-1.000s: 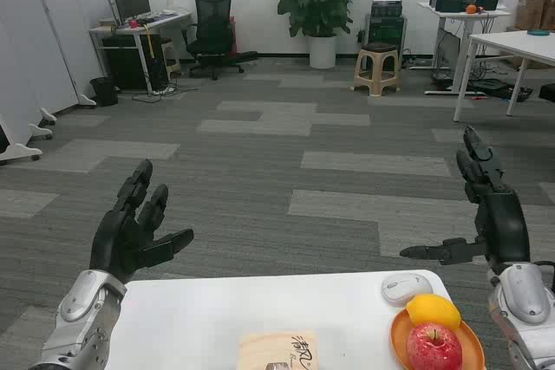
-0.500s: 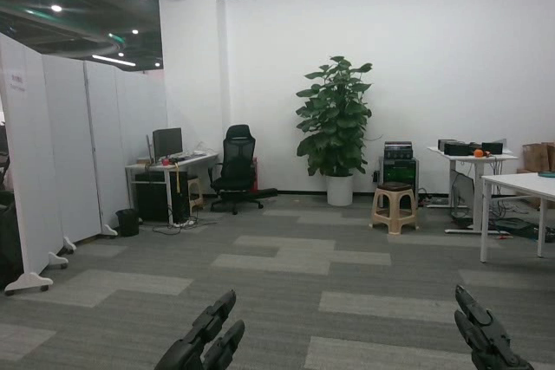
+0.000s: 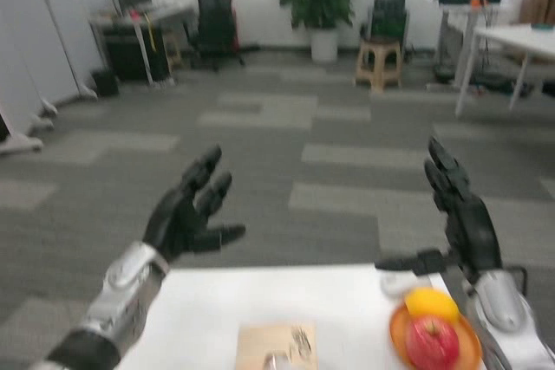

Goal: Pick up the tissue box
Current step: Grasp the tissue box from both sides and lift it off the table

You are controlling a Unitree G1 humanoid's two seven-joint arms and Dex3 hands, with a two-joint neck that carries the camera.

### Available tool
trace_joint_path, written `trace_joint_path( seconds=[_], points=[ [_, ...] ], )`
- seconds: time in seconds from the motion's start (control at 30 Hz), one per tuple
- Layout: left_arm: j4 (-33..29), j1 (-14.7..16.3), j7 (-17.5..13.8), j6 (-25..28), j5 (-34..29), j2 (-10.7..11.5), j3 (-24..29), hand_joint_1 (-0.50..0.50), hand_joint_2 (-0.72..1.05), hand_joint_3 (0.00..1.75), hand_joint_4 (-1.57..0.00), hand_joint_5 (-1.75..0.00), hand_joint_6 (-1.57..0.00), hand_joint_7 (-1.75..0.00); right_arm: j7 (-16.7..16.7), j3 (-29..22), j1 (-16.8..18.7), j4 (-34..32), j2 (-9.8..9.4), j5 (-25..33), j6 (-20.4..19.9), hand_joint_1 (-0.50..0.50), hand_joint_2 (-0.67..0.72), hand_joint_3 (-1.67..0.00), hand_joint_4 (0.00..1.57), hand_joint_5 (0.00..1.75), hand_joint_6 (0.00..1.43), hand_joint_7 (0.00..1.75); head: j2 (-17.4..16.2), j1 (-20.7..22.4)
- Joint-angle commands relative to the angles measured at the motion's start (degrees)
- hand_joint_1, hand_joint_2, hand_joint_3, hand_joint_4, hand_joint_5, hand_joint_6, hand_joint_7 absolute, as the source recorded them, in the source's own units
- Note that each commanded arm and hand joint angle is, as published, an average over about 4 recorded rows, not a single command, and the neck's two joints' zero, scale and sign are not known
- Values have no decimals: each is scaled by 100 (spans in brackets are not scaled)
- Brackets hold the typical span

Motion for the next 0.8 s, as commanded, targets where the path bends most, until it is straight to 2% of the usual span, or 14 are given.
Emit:
trace_joint_path(
  seconds=[0.03, 0.13, 0.23, 0.6, 0.8],
  points=[
    [123, -4, 19, 16, -86, 70, -51, 50, 105, 31, 0, 0, 0, 0, 6, 92, 2, 120, 26, 50, 48, -38, -10, -22, 0, 0, 0, 7, -515, -118],
    [217, -4, 19, 16, -179, 85, -158, 50, 105, 31, 0, 0, 0, 0, 13, 108, 4, 186, 55, 57, 48, -38, -10, -18, 0, 0, 0, 7, -998, -193],
    [310, -4, 19, 20, -227, 101, -200, 50, 105, 26, 0, 0, 0, 0, 39, 110, 10, 241, 68, 52, 48, -38, -10, -24, 0, 0, 0, 7, -1249, -240],
    [738, -4, 19, 24, -431, 252, -459, 50, 105, 26, 0, 0, 0, 0, 310, 211, 15, 564, 57, 48, 55, -35, -10, -16, 0, 0, 0, 5, -1817, -462],
    [999, 2, 1, 24, -614, 476, -707, 50, 105, 26, 0, 0, 0, 0, 791, 299, 10, 689, -51, 63, 140, -33, -10, -24, 0, 0, 0, 5, -2065, -527]
  ],
)
